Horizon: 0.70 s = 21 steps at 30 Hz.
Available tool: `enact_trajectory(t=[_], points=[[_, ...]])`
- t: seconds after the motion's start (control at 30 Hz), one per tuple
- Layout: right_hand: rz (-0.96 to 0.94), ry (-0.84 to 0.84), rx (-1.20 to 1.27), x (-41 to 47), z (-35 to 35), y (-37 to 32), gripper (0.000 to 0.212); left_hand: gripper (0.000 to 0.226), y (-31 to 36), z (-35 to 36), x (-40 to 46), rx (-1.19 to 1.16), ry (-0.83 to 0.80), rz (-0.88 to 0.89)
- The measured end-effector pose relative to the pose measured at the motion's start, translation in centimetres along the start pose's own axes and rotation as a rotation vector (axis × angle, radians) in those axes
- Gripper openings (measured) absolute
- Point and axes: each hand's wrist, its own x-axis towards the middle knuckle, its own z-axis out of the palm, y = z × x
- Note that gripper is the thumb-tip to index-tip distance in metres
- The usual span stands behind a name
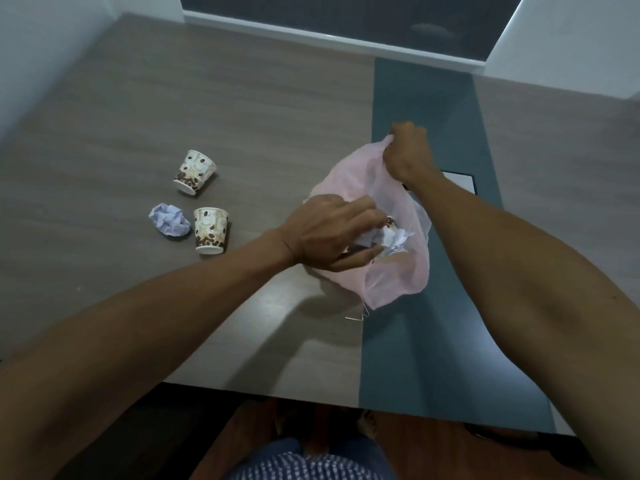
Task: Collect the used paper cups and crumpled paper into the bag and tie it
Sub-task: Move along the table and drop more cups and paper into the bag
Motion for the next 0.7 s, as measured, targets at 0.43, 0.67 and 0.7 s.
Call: enact_trajectory(t=[0.43,0.67,0.7], points=[[0.004,-0.077,-0.067,0.7,-1.6,-0.7,0.013,0.029,-5.3,6.6,-2.7,0.324,-0.419,-0.106],[-0.003,-0.038,-0.053,0.4,-1.5,-0.1,0.020,0.026,-10.9,5.0,-4.2,0.523,-0.499,-0.462],[-0.005,-0.022,-0.041,0.3,-1.5,-0.2,0.020,0.025,-11.3,4.9,-4.2,0.543,-0.483,-0.479]])
